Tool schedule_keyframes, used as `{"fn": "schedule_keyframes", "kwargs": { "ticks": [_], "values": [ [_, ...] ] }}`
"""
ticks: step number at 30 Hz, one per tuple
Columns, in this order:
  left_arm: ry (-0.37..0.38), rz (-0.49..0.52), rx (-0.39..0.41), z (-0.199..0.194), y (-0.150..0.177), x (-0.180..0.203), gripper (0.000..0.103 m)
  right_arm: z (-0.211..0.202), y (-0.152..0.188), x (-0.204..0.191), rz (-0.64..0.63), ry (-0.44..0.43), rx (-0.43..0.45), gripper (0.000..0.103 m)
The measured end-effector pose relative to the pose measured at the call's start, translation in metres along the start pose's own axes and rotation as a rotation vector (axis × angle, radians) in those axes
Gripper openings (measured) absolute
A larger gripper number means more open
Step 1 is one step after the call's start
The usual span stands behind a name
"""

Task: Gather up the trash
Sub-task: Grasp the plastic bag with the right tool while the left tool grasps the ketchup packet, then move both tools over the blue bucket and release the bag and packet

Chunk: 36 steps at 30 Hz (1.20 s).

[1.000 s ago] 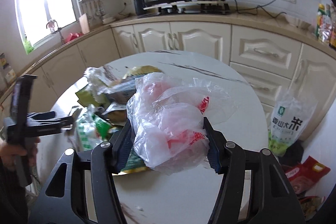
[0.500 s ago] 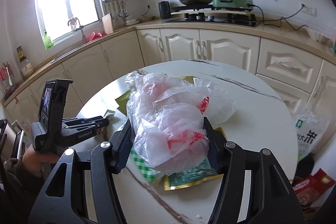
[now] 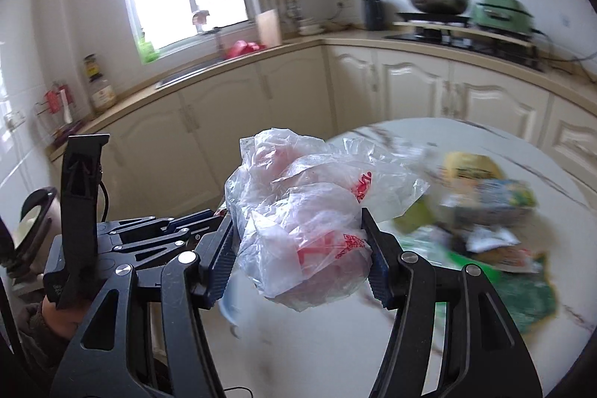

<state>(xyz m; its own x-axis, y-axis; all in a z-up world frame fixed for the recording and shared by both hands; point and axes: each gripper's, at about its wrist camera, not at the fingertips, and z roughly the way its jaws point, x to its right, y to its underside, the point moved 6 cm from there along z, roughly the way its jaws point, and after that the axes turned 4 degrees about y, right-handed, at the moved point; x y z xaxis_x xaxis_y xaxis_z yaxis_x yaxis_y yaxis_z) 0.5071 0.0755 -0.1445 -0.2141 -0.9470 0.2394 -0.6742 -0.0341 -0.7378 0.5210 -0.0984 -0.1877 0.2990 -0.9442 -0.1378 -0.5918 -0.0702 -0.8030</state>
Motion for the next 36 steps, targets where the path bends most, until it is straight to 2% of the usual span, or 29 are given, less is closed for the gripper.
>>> {"fn": "schedule_keyframes", "kwargs": {
  "ticks": [4, 8, 11, 14, 19, 24, 28, 31, 34, 36],
  "values": [
    [-0.084, -0.041, 0.013, -0.039, 0.014, -0.056, 0.007, 0.044, -0.004, -0.071, -0.029, -0.102, -0.022, 0.058],
    [-0.167, -0.098, 0.003, -0.062, 0.034, -0.113, 0.007, 0.093, 0.002, -0.133, -0.067, -0.165, -0.074, 0.058],
    [-0.189, -0.140, -0.021, -0.065, 0.052, -0.141, 0.007, 0.136, 0.017, -0.165, -0.084, -0.191, -0.137, 0.058],
    [-0.210, -0.166, -0.055, -0.055, 0.062, -0.162, 0.007, 0.178, 0.036, -0.180, -0.085, -0.197, -0.208, 0.059],
    [-0.207, -0.208, -0.130, -0.022, 0.075, -0.195, 0.007, 0.251, 0.071, -0.178, -0.068, -0.179, -0.331, 0.059],
    [-0.190, -0.233, -0.198, 0.019, 0.081, -0.212, 0.007, 0.307, 0.100, -0.165, -0.033, -0.157, -0.411, 0.065],
    [-0.175, -0.232, -0.230, 0.038, 0.090, -0.216, 0.007, 0.328, 0.109, -0.150, -0.006, -0.144, -0.434, 0.072],
    [-0.162, -0.224, -0.248, 0.059, 0.082, -0.218, 0.007, 0.333, 0.109, -0.138, 0.017, -0.130, -0.431, 0.075],
    [-0.144, -0.217, -0.261, 0.083, 0.076, -0.228, 0.007, 0.332, 0.106, -0.125, 0.045, -0.117, -0.419, 0.086],
    [-0.127, -0.209, -0.264, 0.102, 0.070, -0.228, 0.007, 0.328, 0.101, -0.119, 0.049, -0.095, -0.400, 0.085]
  ]
}}
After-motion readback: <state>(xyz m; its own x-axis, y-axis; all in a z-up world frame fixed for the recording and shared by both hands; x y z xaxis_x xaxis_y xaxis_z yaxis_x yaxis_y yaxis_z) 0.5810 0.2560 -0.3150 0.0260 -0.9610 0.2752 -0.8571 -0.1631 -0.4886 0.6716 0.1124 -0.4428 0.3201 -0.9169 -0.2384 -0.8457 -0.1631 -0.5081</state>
